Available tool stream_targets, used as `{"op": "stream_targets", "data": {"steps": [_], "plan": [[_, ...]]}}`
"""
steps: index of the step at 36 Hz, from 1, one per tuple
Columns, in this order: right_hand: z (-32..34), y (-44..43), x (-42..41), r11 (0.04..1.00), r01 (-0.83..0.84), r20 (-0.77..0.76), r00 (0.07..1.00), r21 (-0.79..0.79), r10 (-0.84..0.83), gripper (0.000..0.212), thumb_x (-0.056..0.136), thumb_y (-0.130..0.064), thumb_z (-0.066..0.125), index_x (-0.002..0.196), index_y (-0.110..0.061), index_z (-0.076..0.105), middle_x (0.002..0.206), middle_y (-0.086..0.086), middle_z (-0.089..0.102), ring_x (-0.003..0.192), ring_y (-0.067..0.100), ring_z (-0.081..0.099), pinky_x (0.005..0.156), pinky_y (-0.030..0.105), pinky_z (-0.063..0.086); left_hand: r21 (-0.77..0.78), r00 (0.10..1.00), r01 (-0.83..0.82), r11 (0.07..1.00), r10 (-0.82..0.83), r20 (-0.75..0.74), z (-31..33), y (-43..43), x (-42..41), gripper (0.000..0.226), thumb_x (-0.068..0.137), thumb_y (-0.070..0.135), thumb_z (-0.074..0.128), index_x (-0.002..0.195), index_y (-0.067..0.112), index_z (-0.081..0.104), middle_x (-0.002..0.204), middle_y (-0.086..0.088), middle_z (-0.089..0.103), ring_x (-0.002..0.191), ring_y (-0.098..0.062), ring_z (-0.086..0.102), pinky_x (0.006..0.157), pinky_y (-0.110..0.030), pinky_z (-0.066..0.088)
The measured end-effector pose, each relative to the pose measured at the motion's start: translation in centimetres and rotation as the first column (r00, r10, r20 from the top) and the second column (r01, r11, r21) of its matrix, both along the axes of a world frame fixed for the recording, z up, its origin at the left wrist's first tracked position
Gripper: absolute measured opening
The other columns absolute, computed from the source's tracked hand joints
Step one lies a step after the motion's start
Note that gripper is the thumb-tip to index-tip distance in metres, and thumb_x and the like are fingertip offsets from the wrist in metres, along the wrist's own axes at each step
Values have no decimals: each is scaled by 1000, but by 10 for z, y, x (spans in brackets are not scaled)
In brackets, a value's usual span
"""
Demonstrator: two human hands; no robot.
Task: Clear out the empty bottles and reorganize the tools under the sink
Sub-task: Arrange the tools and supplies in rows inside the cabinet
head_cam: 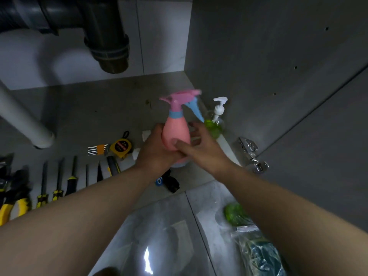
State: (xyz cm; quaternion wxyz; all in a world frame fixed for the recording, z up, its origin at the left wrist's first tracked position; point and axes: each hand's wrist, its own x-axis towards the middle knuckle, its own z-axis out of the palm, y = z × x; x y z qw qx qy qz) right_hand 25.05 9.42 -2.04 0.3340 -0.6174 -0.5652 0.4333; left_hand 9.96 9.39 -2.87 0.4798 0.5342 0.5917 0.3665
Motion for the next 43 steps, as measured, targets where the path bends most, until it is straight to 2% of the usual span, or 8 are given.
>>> {"op": "stream_targets", "data": {"steps": [5, 9, 14, 21, 25, 29, 39, 43], "plan": [[-12, 5, 3, 996, 18, 170, 985, 86, -33, 65, 71, -37, 87, 126, -21, 58, 107, -10, 64, 86, -2, 60, 66, 10, 44, 53, 994, 107, 993, -105, -24, -9, -1, 0, 68, 66, 21, 92, 120, 36, 54, 110, 16, 66, 101, -2, 64, 80, -24, 53], [-6, 21, 29, 978, 77, 331, 933, 194, -139, 70, 69, -48, 85, 129, -23, 59, 117, -6, 67, 98, 15, 64, 82, 27, 53, 210, 950, 221, 952, -162, -268, -19, 5, -15, 38, 81, 15, 81, 108, 35, 62, 105, 14, 63, 106, -4, 61, 88, -18, 47], [-2, 43, 41, 977, 95, 451, 875, 191, -173, 67, 69, -59, 80, 123, -24, 57, 105, -10, 62, 94, 17, 62, 77, 31, 50, 26, 680, 450, 893, -323, -658, -38, 17, -25, 50, 94, 18, 63, 143, 13, 53, 143, -12, 46, 131, -28, 47, 107, -33, 40], [-16, 56, 28, 977, 61, 481, 863, 205, -155, 68, 75, -48, 82, 128, -17, 53, 120, 1, 66, 105, 23, 62, 81, 27, 43, -170, 251, 675, 718, -440, -862, -64, 37, -21, 70, 101, 37, 49, 161, 29, 15, 169, -5, 7, 153, -27, 15, 123, -44, 20], [-26, 58, 20, 980, 70, 487, 860, 188, -155, 67, 77, -42, 82, 131, -16, 52, 126, 4, 64, 115, 27, 60, 88, 27, 43, -242, 157, 651, 720, -439, -885, -74, 43, -18, 71, 102, 41, 40, 162, 29, 3, 170, -4, -1, 155, -26, 8, 123, -49, 4], [-36, 58, 14, 984, 87, 499, 853, 153, -153, 65, 79, -38, 81, 133, -14, 51, 127, 7, 64, 117, 29, 59, 100, 39, 49, -228, 158, 619, 752, -403, -901, -74, 47, -14, 70, 102, 42, 38, 161, 30, 4, 170, -4, 1, 155, -28, 10, 123, -53, -2], [-49, 62, 0, 970, 182, 448, 862, 163, -237, 68, 84, -34, 78, 138, -8, 45, 136, 11, 55, 126, 28, 52, 103, 33, 41, -205, 237, 590, 781, -411, -880, -76, 49, -20, 70, 101, 44, 40, 161, 33, 6, 170, -2, 2, 156, -26, 2, 122, -55, -5], [-51, 49, -2, 964, 221, 443, 857, 146, -263, 70, 85, -32, 77, 139, -5, 40, 139, 15, 44, 125, 31, 47, 100, 38, 42, -38, 373, 549, 835, -286, -883, -69, 46, -28, 62, 99, 35, 47, 157, 28, 27, 166, -3, 21, 154, -26, 12, 123, -50, 2]]}}
